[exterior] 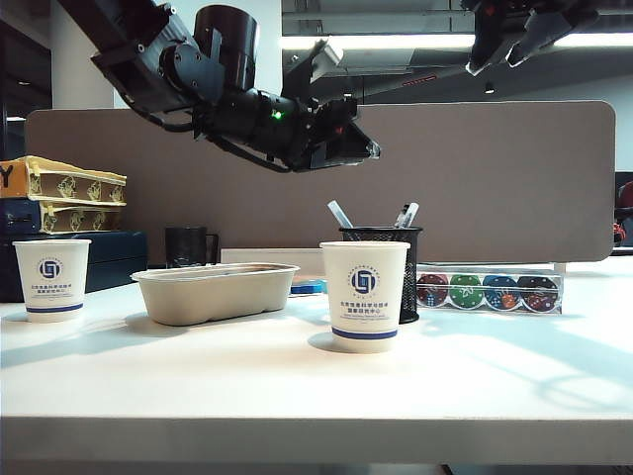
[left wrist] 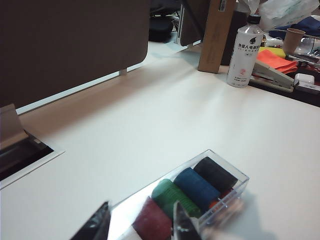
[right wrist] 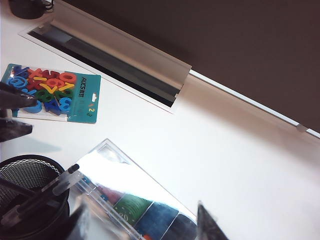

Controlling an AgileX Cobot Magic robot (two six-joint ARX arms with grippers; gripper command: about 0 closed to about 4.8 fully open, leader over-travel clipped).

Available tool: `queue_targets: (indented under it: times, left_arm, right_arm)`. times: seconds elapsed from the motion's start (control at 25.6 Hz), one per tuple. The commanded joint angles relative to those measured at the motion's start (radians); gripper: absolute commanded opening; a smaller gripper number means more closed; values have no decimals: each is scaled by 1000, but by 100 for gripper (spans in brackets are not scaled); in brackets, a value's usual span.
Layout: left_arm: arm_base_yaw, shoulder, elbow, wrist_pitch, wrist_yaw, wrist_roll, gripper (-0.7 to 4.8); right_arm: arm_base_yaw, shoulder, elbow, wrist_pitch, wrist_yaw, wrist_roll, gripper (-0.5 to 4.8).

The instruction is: Pick up one pen and put it in the pen container.

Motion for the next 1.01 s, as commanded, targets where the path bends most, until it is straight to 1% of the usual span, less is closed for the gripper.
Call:
queue_targets:
  times: [0.04, 0.12, 0.16, 0.39, 0.47, 0.59, 0.66, 0.86, 1.01]
  left_arm:
    - [-2, -28, 15, -56, 18, -5, 156]
    - [-2, -55, 15, -87, 24, 10, 156]
    - [-2, -77, 15, -108, 23, 34, 156]
    - [-1, -143, 15, -202, 21, 80, 156]
    - [-1, -185, 15, -288, 20, 148, 156]
    - [1, -217, 14, -353, 19, 190, 156]
    - [6, -238, 13, -393, 18, 208, 156]
    - [7, -288, 13, -491, -47, 264, 152]
    - [7, -328, 13, -524, -48, 279, 152]
  right_arm:
    - [1, -5, 6, 10, 0, 7, 270]
    - [1, -5, 6, 10, -3, 7, 270]
    - [1, -5, 6, 10, -3, 7, 269]
    - [1, -18, 6, -4, -3, 7, 269]
    - [1, -33, 6, -23, -4, 6, 268]
    - [1, -47, 6, -43, -20, -10, 252]
    - [1, -58, 6, -50, -19, -21, 252]
    - [1, -85, 6, -51, -18, -19, 252]
    - [1, -117, 6, -63, -18, -19, 252]
